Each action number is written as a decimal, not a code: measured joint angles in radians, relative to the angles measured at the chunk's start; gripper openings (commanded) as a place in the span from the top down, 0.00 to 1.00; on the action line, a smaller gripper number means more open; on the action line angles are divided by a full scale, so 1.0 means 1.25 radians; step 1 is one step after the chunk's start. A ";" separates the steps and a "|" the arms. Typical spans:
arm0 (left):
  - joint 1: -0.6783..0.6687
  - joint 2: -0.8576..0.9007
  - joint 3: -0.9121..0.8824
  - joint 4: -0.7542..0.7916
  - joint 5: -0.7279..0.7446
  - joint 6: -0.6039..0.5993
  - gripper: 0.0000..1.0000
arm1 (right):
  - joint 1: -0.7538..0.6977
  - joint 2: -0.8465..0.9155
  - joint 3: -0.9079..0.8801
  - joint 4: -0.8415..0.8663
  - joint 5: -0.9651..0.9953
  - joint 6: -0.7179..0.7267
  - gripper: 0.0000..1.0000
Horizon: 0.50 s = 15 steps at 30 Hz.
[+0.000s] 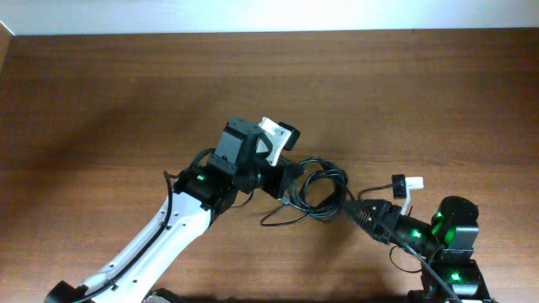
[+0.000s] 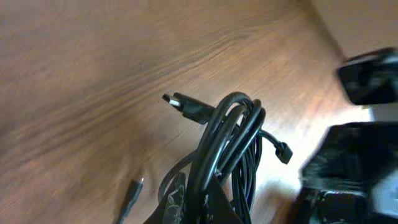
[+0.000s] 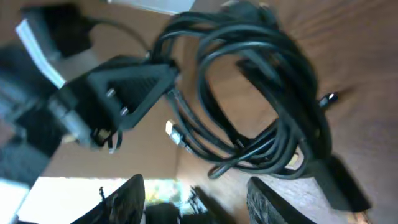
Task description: Untangle cables
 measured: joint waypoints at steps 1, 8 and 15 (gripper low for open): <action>-0.009 0.000 0.000 0.015 0.004 0.001 1.00 | 0.000 0.000 0.000 0.001 0.020 0.026 0.48; -0.108 0.000 0.000 0.052 0.019 0.007 1.00 | 0.000 0.000 0.000 0.090 0.088 0.140 0.49; -0.152 0.002 0.000 0.113 0.042 -0.025 1.00 | 0.000 0.006 0.000 0.094 0.184 0.165 0.68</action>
